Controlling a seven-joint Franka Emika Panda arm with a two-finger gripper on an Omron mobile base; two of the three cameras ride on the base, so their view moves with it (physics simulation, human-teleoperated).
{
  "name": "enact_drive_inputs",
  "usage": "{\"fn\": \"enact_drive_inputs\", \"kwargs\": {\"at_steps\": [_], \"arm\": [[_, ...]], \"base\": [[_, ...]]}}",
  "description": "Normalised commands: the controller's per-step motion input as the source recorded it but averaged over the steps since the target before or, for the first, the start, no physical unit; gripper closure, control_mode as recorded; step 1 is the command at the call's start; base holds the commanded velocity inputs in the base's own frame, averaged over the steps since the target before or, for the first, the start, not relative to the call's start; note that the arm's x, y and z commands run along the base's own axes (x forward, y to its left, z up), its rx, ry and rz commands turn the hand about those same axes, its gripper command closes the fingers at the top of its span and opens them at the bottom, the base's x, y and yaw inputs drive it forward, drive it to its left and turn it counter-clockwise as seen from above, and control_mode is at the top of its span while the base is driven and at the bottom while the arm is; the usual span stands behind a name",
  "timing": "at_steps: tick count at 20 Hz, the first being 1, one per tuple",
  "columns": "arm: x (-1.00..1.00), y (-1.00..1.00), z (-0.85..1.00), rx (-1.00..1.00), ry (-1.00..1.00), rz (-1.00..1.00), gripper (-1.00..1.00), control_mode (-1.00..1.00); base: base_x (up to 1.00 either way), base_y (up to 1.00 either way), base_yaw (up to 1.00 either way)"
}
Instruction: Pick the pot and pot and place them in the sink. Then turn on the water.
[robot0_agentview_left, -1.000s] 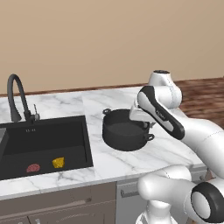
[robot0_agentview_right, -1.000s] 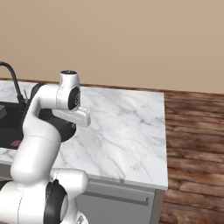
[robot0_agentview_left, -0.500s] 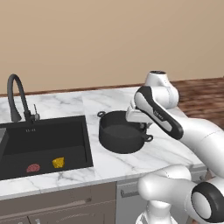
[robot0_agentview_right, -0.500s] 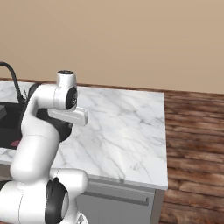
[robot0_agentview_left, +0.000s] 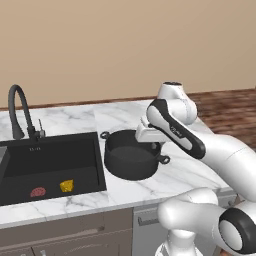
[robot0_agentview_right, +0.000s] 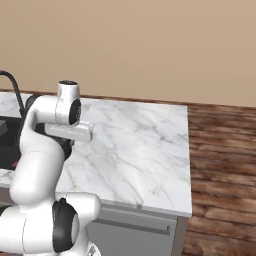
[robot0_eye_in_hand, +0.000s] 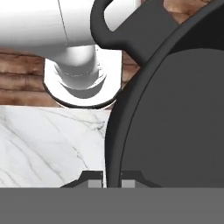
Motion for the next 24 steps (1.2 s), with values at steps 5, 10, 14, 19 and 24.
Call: {"fn": "enact_drive_inputs", "kwargs": {"at_steps": [5, 10, 14, 19, 24], "arm": [[-0.12, 0.05, 0.00, 0.03, 0.00, 0.16, 1.00, -1.00], [0.00, 0.29, 0.00, 0.04, 0.00, 0.12, 1.00, -1.00], [0.14, 0.39, 0.05, 0.02, 0.01, 0.10, 1.00, -1.00], [0.21, 0.44, 0.01, 0.01, 0.03, 0.09, 1.00, -1.00], [0.24, 0.47, 0.00, 0.01, 0.05, 0.09, 1.00, -1.00]], "base": [[0.00, 0.00, 0.00], [0.00, 0.00, 0.00], [0.00, 0.00, 0.00], [0.00, 0.00, 0.00], [0.00, 0.00, 0.00]]}}
